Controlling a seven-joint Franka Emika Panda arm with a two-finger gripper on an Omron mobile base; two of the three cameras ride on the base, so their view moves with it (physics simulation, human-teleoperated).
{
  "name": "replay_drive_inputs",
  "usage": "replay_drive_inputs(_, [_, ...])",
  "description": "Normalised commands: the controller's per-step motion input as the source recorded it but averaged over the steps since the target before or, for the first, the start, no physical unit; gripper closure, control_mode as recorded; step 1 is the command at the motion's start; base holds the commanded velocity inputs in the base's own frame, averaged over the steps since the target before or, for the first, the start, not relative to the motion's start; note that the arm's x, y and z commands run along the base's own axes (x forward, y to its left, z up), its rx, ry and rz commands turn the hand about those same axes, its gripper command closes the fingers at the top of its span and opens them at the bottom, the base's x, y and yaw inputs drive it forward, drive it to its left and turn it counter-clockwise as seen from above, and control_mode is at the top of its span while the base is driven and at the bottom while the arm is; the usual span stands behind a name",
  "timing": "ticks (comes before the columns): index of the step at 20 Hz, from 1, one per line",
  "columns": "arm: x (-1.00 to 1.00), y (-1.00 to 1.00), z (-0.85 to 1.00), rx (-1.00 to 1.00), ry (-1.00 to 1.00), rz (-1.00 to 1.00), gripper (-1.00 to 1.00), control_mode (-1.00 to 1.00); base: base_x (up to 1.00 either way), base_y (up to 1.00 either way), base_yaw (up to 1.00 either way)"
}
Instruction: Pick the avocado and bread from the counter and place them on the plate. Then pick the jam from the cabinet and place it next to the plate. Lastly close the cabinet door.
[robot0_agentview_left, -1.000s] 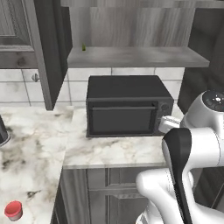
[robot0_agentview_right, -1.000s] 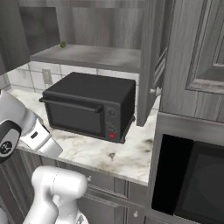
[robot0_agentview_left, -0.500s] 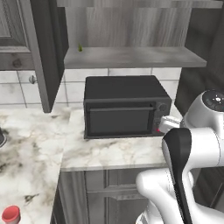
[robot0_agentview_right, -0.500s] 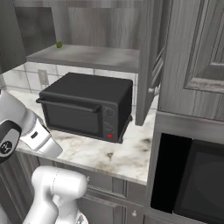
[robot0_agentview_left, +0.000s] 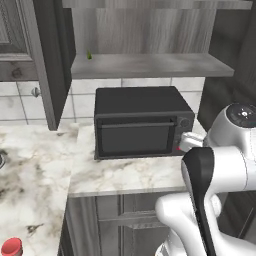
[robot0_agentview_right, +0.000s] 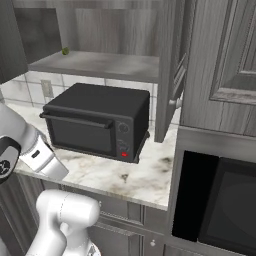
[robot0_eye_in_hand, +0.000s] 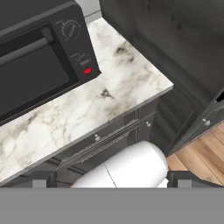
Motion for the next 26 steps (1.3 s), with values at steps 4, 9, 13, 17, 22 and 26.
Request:
replay_drive_inputs(4, [-0.24, 0.03, 0.01, 0.00, -0.05, -0.05, -1.00, -1.00, 0.00, 0.00, 0.00])
replay_drive_inputs(9, [-0.44, -0.01, 0.00, 0.02, -0.12, -0.01, -1.00, -1.00, 0.00, 0.00, 0.00])
replay_drive_inputs(13, [-0.45, -0.06, 0.00, 0.07, -0.11, 0.00, -1.00, -1.00, 0.00, 0.00, 0.00])
replay_drive_inputs(17, [-0.41, -0.02, 0.00, 0.10, -0.12, 0.03, -1.00, -1.00, 0.00, 0.00, 0.00])
replay_drive_inputs(22, [-0.18, 0.00, 0.00, 0.13, -0.16, 0.05, -1.00, -1.00, 0.00, 0.00, 0.00])
replay_drive_inputs(26, [-0.09, -0.02, 0.00, 0.12, -0.15, 0.05, -1.00, -1.00, 0.00, 0.00, 0.00])
